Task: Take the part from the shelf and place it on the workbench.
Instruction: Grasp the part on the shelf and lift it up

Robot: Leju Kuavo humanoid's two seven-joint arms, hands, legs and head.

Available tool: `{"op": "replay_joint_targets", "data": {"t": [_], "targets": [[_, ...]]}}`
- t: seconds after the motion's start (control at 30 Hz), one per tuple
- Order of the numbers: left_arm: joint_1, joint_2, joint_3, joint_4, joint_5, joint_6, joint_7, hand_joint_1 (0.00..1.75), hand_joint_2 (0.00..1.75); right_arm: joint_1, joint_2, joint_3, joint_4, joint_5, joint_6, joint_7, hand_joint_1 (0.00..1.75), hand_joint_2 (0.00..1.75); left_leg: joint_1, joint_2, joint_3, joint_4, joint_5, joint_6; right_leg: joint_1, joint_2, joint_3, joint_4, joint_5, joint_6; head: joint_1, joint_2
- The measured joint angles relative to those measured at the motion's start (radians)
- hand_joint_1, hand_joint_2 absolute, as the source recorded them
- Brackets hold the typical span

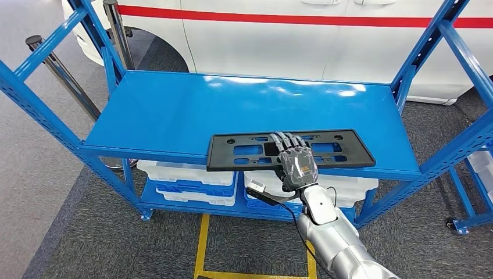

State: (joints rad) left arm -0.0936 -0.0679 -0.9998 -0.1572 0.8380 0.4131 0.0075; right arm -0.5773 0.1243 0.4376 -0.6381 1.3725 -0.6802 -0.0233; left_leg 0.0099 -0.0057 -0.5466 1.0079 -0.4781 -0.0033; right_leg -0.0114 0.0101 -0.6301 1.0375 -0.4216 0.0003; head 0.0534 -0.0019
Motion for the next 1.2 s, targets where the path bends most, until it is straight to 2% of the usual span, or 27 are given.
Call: {"op": "replay_joint_targets", "data": {"t": [0.63, 1.07, 1.2], "targets": [[0.000, 0.000, -0.002, 0.000, 0.002, -0.023, 0.034, 0.00, 1.75, -0.032, -0.001, 0.000, 0.049, -0.001, 0.019, 0.000, 0.00, 1.75, 0.000, 0.000, 0.000, 0.000, 0.000, 0.000, 0.000, 0.000, 0.000, 0.000, 0.000, 0.000, 0.000, 0.000], [-0.001, 0.001, -0.006, 0.000, 0.019, -0.030, 0.037, 0.00, 1.75, -0.090, -0.004, 0.044, 0.120, 0.043, 0.239, 0.057, 0.00, 1.75, 0.000, 0.000, 0.000, 0.000, 0.000, 0.000, 0.000, 0.000, 0.000, 0.000, 0.000, 0.000, 0.000, 0.000], [-0.001, 0.001, -0.006, 0.000, 0.021, -0.030, 0.037, 0.00, 1.75, -0.105, -0.005, 0.063, 0.141, 0.044, 0.274, 0.059, 0.00, 1.75, 0.000, 0.000, 0.000, 0.000, 0.000, 0.000, 0.000, 0.000, 0.000, 0.000, 0.000, 0.000, 0.000, 0.000]]}}
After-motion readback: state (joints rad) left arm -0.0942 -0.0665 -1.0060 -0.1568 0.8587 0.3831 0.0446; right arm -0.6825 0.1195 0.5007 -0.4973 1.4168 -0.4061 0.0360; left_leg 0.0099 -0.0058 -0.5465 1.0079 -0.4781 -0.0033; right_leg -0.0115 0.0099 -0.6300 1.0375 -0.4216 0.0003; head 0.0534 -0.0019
